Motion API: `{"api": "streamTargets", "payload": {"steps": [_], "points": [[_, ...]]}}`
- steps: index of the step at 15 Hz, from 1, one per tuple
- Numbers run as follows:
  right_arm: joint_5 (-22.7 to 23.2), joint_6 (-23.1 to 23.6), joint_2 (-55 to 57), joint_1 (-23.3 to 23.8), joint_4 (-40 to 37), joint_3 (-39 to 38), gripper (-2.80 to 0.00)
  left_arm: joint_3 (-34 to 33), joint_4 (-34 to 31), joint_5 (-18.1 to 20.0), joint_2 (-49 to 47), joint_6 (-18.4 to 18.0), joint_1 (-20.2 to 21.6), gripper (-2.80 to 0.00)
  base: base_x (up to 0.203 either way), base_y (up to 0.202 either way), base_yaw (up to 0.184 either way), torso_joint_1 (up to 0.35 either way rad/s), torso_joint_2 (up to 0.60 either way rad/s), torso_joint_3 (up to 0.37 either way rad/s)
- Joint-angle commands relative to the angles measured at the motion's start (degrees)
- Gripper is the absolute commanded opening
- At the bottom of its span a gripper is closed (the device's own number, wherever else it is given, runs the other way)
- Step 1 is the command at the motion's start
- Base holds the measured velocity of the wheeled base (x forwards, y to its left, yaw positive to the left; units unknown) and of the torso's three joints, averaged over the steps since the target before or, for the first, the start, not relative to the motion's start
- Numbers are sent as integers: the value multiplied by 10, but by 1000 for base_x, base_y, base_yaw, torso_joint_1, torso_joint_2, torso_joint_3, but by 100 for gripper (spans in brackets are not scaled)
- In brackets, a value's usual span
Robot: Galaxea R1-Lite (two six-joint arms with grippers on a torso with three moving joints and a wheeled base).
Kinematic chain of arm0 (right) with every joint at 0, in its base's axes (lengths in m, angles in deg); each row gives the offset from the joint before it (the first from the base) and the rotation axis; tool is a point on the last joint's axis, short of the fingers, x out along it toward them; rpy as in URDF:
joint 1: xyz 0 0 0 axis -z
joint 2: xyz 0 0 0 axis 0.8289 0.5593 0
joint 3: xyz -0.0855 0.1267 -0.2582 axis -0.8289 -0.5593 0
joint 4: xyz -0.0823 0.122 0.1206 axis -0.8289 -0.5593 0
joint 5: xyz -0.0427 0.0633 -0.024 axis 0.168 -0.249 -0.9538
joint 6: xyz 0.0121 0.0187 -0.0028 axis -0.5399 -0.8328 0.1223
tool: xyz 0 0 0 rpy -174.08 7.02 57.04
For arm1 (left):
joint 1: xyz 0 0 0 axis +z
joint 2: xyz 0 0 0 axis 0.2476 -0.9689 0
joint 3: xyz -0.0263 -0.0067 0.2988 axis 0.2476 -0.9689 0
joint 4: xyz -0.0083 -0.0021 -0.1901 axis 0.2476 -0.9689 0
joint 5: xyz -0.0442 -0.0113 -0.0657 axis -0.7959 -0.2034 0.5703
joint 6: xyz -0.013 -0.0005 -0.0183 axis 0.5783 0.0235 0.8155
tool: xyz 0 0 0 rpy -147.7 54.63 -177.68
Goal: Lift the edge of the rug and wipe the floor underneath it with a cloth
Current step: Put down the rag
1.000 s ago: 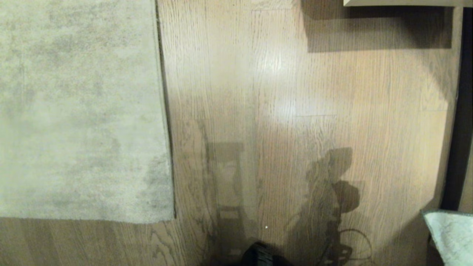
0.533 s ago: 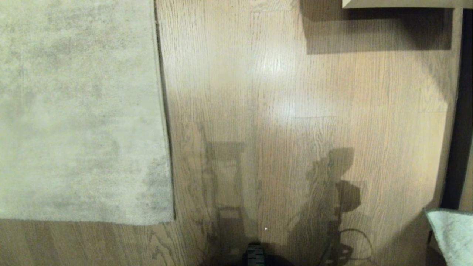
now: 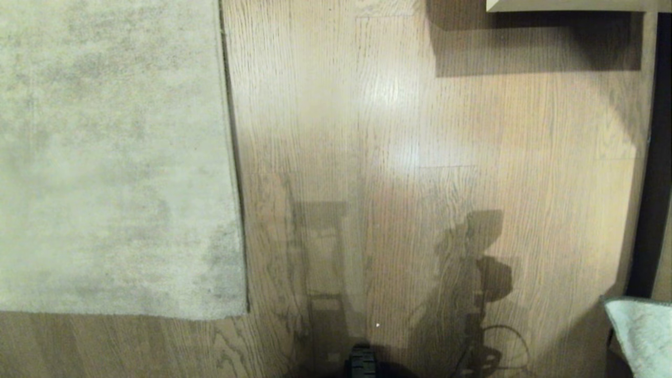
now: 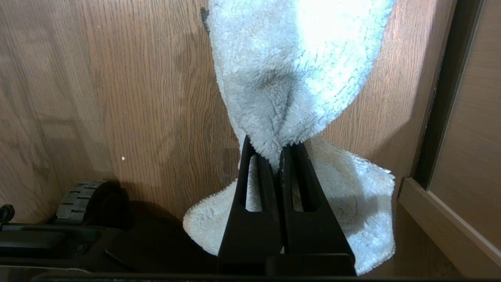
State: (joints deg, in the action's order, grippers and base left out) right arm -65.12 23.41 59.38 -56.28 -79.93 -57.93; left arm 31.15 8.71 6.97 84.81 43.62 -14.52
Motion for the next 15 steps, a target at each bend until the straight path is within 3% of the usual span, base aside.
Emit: {"api": "streamTargets", "payload": {"steps": [1,15], "points": [[0,0,1,-1,0,0,-280,0,0,0,0,0,0,-280,0,0,0,0,0,0],[0,1,1,-1,0,0,-280,0,0,0,0,0,0,-280,0,0,0,0,0,0]]}}
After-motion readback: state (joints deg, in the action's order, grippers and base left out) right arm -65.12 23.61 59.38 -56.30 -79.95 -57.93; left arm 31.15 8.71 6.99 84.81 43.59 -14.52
